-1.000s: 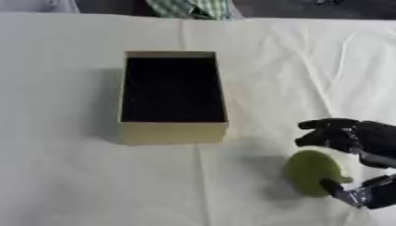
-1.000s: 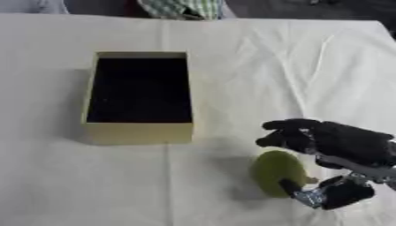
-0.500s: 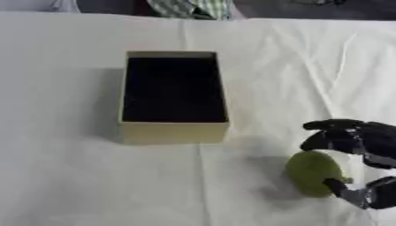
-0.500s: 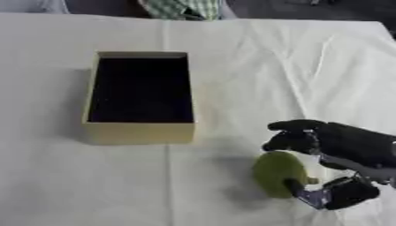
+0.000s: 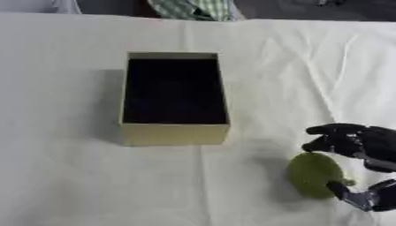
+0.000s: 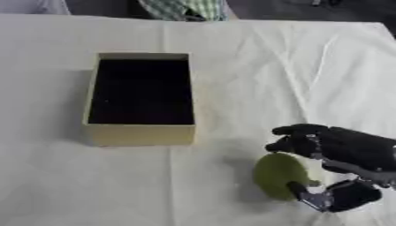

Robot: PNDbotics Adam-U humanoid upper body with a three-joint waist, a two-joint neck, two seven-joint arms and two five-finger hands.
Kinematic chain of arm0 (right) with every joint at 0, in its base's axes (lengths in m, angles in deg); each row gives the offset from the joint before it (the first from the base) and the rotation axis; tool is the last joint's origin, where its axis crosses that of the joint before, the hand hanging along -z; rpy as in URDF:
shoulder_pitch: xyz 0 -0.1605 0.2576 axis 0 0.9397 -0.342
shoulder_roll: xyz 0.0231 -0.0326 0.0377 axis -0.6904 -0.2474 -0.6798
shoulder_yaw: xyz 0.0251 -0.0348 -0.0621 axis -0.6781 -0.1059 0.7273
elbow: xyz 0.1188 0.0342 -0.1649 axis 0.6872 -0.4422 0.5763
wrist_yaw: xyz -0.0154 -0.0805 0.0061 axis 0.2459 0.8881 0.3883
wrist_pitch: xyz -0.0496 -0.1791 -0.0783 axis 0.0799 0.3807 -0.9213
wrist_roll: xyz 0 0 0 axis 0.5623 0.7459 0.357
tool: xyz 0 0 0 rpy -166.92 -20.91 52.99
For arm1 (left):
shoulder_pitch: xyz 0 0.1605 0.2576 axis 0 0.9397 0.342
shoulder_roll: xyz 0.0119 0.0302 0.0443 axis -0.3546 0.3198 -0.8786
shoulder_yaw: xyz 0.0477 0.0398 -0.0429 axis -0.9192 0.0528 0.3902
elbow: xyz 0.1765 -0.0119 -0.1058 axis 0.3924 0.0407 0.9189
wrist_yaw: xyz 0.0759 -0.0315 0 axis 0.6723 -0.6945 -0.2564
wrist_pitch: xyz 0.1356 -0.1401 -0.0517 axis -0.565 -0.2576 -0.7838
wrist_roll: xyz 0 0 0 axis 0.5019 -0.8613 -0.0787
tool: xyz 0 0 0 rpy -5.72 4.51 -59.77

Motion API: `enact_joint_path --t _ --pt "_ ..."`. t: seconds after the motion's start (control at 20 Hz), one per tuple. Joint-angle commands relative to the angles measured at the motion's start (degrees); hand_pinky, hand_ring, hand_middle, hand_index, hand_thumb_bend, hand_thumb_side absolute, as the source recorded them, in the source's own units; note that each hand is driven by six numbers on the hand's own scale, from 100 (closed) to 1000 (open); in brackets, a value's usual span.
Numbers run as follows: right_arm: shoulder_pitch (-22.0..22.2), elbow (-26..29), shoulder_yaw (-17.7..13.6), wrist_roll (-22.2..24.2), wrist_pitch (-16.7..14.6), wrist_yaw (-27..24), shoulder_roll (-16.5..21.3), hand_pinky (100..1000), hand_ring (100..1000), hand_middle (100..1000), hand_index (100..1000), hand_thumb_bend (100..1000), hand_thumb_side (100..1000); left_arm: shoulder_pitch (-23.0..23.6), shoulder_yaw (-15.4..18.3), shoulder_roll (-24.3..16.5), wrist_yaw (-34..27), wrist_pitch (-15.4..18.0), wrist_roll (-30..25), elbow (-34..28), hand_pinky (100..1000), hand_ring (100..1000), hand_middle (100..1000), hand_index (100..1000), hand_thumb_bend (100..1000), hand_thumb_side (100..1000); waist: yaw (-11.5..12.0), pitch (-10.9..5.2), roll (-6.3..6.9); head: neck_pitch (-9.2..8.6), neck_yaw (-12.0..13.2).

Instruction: Pick up objects on the table and place them in the box.

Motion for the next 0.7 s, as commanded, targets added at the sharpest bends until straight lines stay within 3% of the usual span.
enact_joint_path --t 0.05,0.7 --pt "-0.3 -0.58 -0.32 0.39 0.0 0.62 1.57 960 1000 811 1000 100 714 -0.08 0.66 -0.85 -0.05 0.19 -0.16 -0.55 621 698 628 742 443 454 -0.01 -0.78 0.23 -0.62 -0.12" --pt "-0.42 -2.51 0.45 1.44 0.92 1.21 1.32 954 1000 790 945 100 721 -0.1 0.62 -0.55 -0.25 0.43 -0.44 -0.41 622 700 629 742 439 458 0.15 -0.32 0.49 -0.79 -0.16"
